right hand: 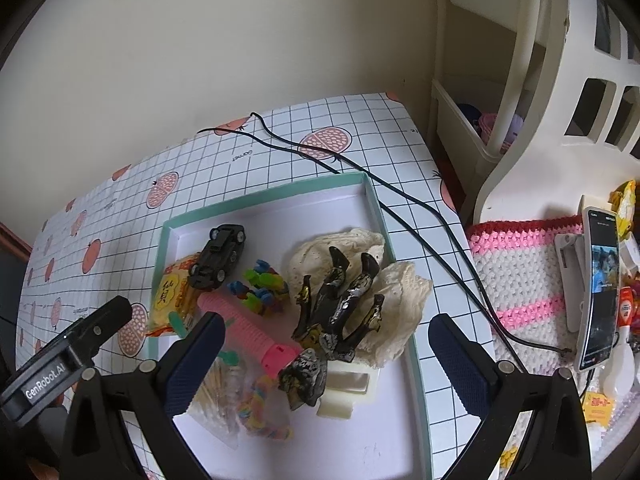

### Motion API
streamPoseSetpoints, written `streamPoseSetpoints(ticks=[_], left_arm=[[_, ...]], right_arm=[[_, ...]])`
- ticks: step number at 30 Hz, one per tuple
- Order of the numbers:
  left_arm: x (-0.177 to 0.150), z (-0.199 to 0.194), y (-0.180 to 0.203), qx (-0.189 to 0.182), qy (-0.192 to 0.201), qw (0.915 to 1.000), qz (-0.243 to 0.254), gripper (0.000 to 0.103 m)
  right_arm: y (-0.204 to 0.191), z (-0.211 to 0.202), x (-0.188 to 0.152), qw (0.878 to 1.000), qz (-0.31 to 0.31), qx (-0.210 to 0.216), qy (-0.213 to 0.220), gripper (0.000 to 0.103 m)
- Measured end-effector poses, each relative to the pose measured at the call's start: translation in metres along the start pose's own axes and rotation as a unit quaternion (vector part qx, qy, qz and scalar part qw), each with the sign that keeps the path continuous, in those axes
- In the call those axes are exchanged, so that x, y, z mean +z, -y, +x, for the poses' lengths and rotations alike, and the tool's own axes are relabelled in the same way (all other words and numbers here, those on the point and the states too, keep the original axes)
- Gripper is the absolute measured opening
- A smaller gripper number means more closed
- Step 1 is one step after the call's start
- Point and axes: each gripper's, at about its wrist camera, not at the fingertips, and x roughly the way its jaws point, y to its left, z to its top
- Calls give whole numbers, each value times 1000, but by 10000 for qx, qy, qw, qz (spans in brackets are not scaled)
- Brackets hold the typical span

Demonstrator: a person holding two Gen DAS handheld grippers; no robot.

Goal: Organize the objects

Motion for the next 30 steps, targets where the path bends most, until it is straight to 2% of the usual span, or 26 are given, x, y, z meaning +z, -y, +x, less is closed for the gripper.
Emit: streamPoseSetpoints(ticks=[15, 21, 30], left_arm=[[-11, -47, -25, 52, 426, 9985, 352, 100], [-26, -69, -41, -48, 476, 9983, 337, 100], [-63, -97, -57, 69, 589, 9964, 613, 100]], right_arm=[[-31, -39, -22, 9996, -214, -107, 117, 103], [-45, -60, -48, 9988, -413, -156, 195, 103], [-61, -81, -97, 9982, -517, -93, 286, 103]])
